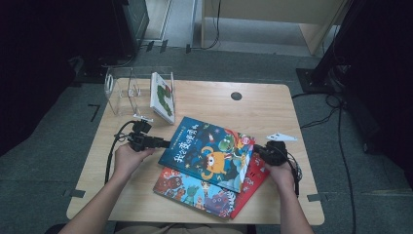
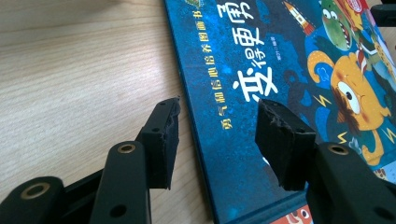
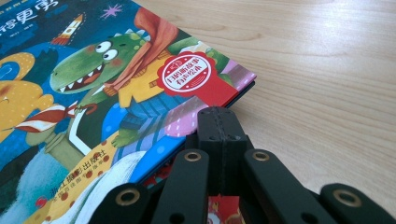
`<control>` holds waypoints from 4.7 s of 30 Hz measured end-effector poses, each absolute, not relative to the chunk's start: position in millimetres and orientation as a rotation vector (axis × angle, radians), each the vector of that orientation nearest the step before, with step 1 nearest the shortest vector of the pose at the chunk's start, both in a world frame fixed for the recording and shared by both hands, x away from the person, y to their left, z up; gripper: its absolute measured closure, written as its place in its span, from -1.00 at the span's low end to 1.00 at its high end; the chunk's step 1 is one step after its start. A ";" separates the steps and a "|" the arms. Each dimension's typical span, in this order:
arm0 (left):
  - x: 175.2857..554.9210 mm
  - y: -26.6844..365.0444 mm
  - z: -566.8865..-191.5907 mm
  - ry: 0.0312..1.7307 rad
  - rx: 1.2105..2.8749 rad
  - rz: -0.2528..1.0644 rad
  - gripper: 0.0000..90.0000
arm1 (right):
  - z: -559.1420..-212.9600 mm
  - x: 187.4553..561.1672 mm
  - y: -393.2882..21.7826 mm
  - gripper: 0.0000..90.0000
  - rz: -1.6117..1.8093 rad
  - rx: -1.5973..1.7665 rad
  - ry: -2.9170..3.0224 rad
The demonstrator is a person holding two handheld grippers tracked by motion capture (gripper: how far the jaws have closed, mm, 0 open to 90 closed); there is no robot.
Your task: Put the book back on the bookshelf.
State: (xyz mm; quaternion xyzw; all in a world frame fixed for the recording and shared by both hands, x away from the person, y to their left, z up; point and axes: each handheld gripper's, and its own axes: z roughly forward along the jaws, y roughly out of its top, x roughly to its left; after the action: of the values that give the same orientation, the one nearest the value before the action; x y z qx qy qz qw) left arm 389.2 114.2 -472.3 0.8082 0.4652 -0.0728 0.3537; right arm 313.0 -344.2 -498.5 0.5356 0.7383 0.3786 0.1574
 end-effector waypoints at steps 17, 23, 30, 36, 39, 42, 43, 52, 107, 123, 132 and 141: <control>386.4 120.3 -475.4 1.218 2.075 -0.178 0.09 | -490.3 316.9 -342.1 1.00 1.078 1.545 2.051; 389.1 120.3 -480.2 1.241 2.096 -0.156 0.08 | -483.7 314.5 -336.1 1.00 1.062 1.529 2.035; 392.3 122.3 -486.1 1.266 2.130 -0.131 0.07 | -481.5 315.5 -323.4 1.00 1.054 1.487 2.103; 394.7 125.6 -491.7 1.297 2.141 -0.135 0.07 | -483.7 315.6 -318.7 0.99 1.036 1.489 2.133; 393.6 125.2 -491.4 1.287 2.157 -0.101 0.11 | -484.0 316.3 -319.4 0.92 1.058 1.516 2.127; 392.6 125.3 -491.7 1.269 2.165 -0.099 0.09 | -484.0 316.7 -319.8 0.99 1.062 1.520 2.135; 391.8 124.8 -491.6 1.259 2.175 -0.087 0.09 | -484.0 316.6 -319.9 1.00 1.050 1.506 2.143; 388.1 121.7 -490.8 1.242 2.210 -0.033 0.12 | -484.8 315.4 -319.6 1.00 1.053 1.478 2.156; 416.7 80.2 -484.1 1.202 2.237 -0.288 -0.10 | -490.3 313.6 -317.7 1.00 1.063 1.440 2.167; 425.9 77.7 -490.9 1.201 2.207 -0.392 -0.15 | -491.1 313.0 -318.3 1.00 1.069 1.431 2.163; 427.4 74.6 -489.2 1.206 2.228 -0.382 -0.15 | -491.3 312.5 -318.1 1.00 1.069 1.429 2.159; 427.5 75.6 -488.9 1.203 2.227 -0.380 -0.14 | -489.2 306.2 -323.4 1.00 1.068 1.406 2.212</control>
State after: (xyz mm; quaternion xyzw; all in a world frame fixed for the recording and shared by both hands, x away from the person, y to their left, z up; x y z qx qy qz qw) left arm 427.5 75.6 -488.9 0.8336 0.4502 -0.1421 0.2869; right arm 306.2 -323.4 -489.2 0.4908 0.7720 0.3730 0.1552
